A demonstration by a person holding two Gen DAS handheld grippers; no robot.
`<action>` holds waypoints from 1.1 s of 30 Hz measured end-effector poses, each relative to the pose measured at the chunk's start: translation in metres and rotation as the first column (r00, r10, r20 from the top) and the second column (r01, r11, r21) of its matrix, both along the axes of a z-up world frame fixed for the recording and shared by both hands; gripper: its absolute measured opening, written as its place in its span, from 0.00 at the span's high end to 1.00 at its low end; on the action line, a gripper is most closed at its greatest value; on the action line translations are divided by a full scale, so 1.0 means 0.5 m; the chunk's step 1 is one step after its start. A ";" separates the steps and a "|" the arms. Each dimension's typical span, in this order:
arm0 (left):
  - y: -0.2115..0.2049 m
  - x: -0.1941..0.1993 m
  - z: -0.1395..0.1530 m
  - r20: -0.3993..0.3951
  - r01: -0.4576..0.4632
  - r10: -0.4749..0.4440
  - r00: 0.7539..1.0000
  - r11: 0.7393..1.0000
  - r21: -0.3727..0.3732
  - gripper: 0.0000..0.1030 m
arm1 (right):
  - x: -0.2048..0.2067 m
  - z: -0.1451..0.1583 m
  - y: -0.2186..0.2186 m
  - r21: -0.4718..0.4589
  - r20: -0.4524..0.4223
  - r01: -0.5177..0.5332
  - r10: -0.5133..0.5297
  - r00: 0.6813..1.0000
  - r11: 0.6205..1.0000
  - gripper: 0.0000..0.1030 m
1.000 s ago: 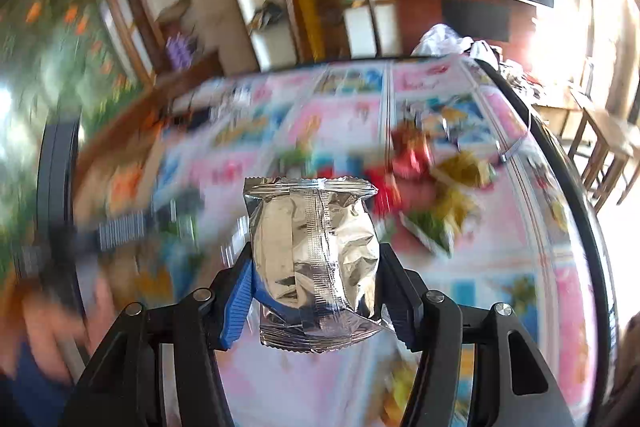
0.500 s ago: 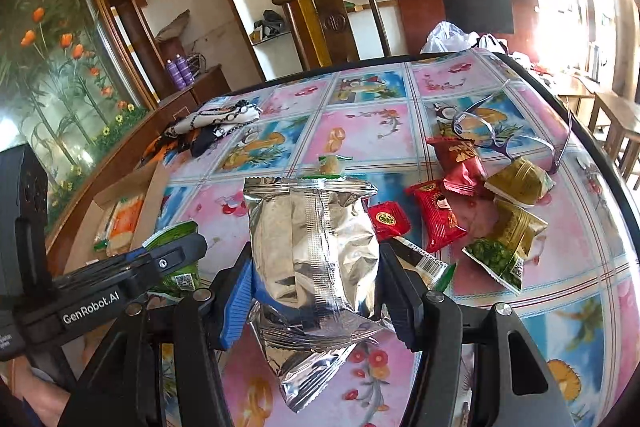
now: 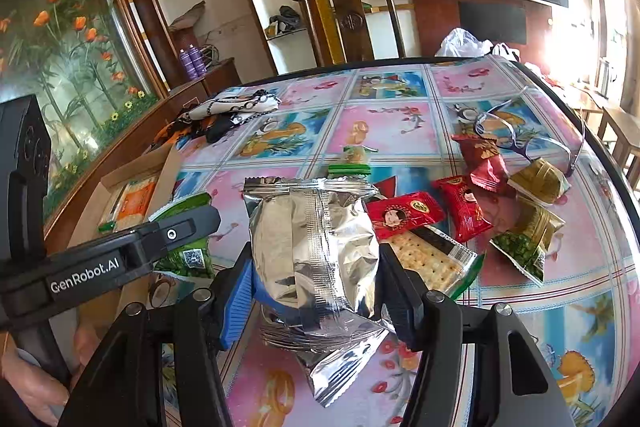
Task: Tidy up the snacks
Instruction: 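Grasp a green snack packet with left tool while right tool holds the foil bag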
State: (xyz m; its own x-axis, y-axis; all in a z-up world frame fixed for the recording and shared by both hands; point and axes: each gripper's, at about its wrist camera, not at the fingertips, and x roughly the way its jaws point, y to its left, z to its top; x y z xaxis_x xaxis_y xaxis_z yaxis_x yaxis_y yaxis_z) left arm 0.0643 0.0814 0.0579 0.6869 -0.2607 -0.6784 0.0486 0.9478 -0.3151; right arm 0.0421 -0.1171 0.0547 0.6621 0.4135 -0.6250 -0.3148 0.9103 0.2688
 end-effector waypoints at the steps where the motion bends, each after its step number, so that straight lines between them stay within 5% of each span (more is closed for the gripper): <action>1: 0.002 -0.002 0.003 0.004 -0.001 0.001 1.000 1.000 -0.003 0.67 | -0.002 0.001 0.002 0.002 0.004 -0.003 0.003 1.000 1.000 0.39; 33: 0.059 -0.027 0.056 0.070 -0.034 0.036 0.997 0.999 -0.041 0.67 | -0.005 0.005 0.010 -0.007 0.020 -0.014 0.014 1.000 1.000 0.39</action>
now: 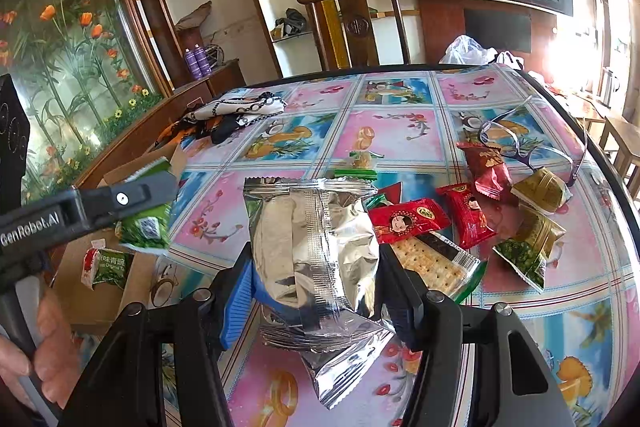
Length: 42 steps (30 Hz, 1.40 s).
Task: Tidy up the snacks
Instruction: 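Grasp a green snack packet with left tool while right tool holds the foil bag, then carry the green packet with left tool while right tool carries the foil bag to the box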
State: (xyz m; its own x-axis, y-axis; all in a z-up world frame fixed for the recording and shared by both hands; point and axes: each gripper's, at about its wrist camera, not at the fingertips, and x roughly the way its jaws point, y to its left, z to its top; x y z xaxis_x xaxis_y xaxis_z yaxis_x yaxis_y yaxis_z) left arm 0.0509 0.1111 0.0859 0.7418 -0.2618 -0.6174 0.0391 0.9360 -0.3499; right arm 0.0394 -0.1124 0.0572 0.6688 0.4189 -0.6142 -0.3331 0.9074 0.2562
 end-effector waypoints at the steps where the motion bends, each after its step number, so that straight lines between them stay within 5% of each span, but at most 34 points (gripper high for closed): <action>1: 0.009 0.000 0.002 0.001 -0.008 0.009 1.000 1.000 -0.008 0.67 | -0.001 0.000 0.000 0.001 0.000 -0.001 0.001 1.000 1.000 0.39; 14: 0.210 -0.010 0.019 -0.015 -0.177 0.177 0.984 0.983 -0.054 0.67 | -0.011 0.015 0.041 0.035 -0.002 -0.015 0.015 1.000 0.999 0.39; 23: 0.371 0.003 -0.036 -0.130 -0.309 0.294 0.947 0.944 -0.116 0.67 | -0.063 0.051 0.234 0.083 -0.001 -0.217 0.218 0.976 0.973 0.39; 32: 0.401 0.016 -0.062 -0.178 -0.340 0.318 0.931 0.934 -0.112 0.67 | -0.109 0.014 0.434 0.014 -0.045 -0.416 0.416 0.908 0.909 0.39; 42: 0.377 0.035 -0.079 -0.209 -0.304 0.287 0.935 0.951 -0.054 0.67 | -0.098 -0.043 0.447 -0.087 -0.084 -0.427 0.421 0.903 0.900 0.39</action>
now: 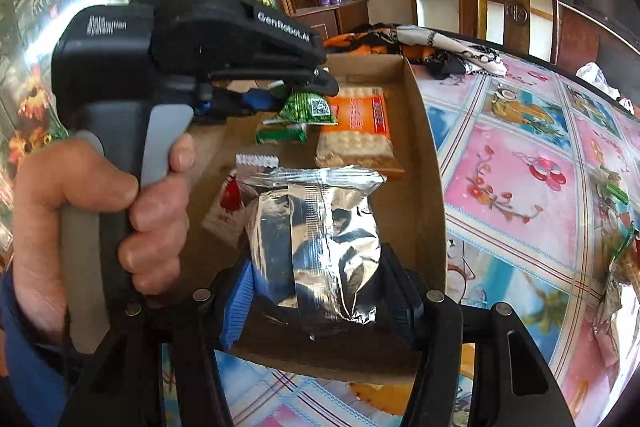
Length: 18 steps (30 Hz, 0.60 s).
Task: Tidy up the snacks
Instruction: 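Carry the green packet with left tool while right tool carries the foil bag to the box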
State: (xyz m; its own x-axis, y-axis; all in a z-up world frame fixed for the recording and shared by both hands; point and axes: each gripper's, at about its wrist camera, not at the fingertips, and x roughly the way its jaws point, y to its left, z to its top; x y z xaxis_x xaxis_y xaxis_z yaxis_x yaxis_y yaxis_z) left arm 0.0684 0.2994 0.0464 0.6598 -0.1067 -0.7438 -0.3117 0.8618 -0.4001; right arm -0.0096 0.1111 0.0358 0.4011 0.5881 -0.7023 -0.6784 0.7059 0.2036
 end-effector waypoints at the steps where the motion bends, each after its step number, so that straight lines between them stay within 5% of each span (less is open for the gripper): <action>1: -0.002 0.000 0.000 -0.001 0.002 -0.002 1.000 1.000 0.007 0.67 | -0.001 -0.002 -0.001 -0.002 -0.002 -0.003 0.003 1.000 1.000 0.39; 18: -0.014 0.001 0.001 -0.005 0.014 -0.014 1.000 0.999 0.038 0.67 | -0.025 -0.001 0.008 -0.030 0.040 -0.031 0.032 0.999 0.999 0.38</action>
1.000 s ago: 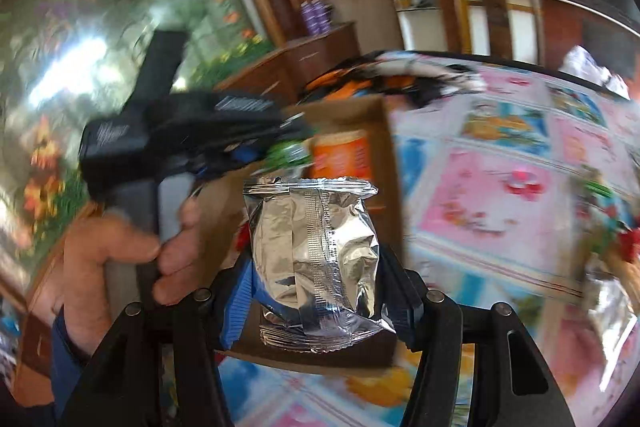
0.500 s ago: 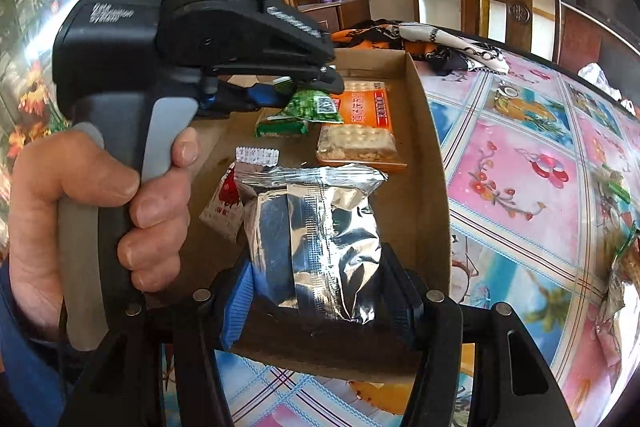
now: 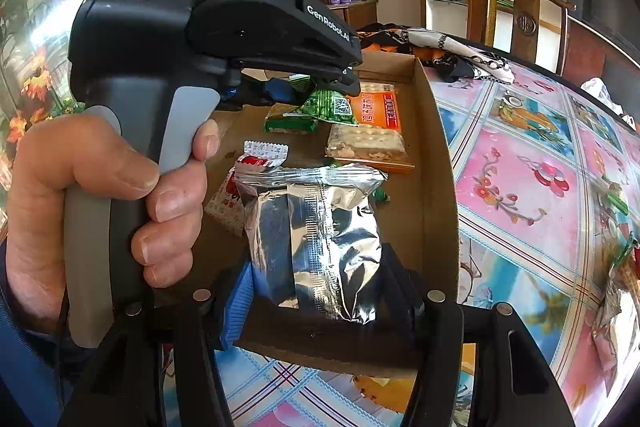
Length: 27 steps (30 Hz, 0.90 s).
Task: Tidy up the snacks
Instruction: 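Carry the green packet with left tool while right tool carries the foil bag to the box, then lower both held snacks into the box and open both tools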
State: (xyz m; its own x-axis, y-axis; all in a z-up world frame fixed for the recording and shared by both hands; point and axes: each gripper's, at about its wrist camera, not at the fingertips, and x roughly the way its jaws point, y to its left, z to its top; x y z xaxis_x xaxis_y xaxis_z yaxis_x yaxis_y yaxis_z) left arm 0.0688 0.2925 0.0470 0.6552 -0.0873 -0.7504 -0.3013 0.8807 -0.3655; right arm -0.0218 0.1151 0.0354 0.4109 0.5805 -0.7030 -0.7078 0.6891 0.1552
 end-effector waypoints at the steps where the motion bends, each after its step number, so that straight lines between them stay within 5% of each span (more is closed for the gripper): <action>1: 0.000 0.000 0.000 0.000 -0.001 0.001 1.000 1.000 0.000 0.67 | -0.001 0.001 -0.001 0.001 0.001 -0.001 0.001 1.000 1.000 0.38; 11: 0.005 -0.009 0.013 0.034 -0.014 0.015 0.999 1.000 -0.017 0.57 | -0.003 0.012 -0.006 0.015 0.012 -0.005 0.005 1.000 1.000 0.38; 18: 0.014 -0.039 0.053 0.133 -0.043 0.043 0.990 0.999 -0.010 0.50 | -0.011 0.016 -0.004 0.055 -0.020 -0.047 0.048 0.999 0.997 0.38; 27: 0.010 -0.051 0.075 0.195 -0.025 0.028 0.980 1.000 -0.019 0.50 | 0.001 0.044 -0.038 0.150 -0.041 -0.038 0.045 0.998 0.988 0.38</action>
